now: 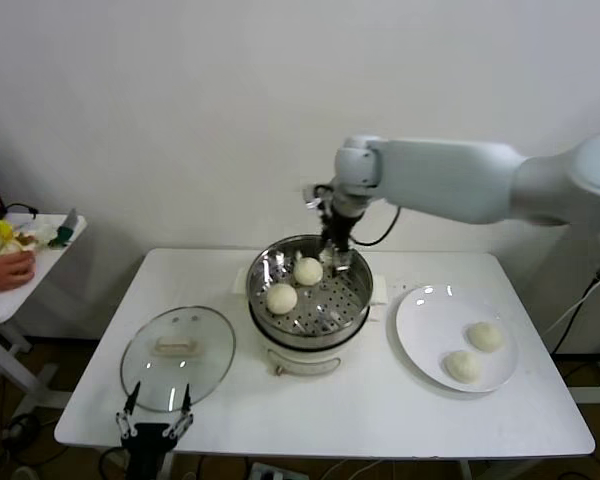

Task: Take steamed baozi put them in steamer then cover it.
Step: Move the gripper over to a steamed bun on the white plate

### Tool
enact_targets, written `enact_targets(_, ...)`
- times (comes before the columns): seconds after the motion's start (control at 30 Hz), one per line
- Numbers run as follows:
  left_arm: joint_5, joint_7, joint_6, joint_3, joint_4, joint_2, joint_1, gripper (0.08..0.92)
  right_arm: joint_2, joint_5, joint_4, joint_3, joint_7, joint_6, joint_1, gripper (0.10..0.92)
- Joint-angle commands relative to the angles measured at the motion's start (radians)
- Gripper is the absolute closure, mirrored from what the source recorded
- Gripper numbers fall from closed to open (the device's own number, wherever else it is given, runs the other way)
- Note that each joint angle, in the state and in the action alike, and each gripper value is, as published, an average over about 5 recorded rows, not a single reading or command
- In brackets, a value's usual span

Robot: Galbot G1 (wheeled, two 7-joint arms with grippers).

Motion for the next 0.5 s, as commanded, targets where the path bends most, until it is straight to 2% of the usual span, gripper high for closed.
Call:
enact_targets(0.03,0.001,0.004,0.002,-0.002,0.000,0.003,0.002,0.177,-0.422,-0.201,0.230,-0.047,-0.056,0.049,0.072,0.203)
enact_targets(0.27,0.011,0.003,0.007,-0.010,-0.011,-0.005,0.011,0.177,-0.614,-0.453,0.239,0.118,-0.061,0.062,-0.220,0.203)
enact_targets(0.5,0.029,0.001,0.008,-0.018,-0.011,-0.022,0.023,0.177,-0.645,-0.591,0.146,0.300,-0.066,0.088,-0.512,0.203)
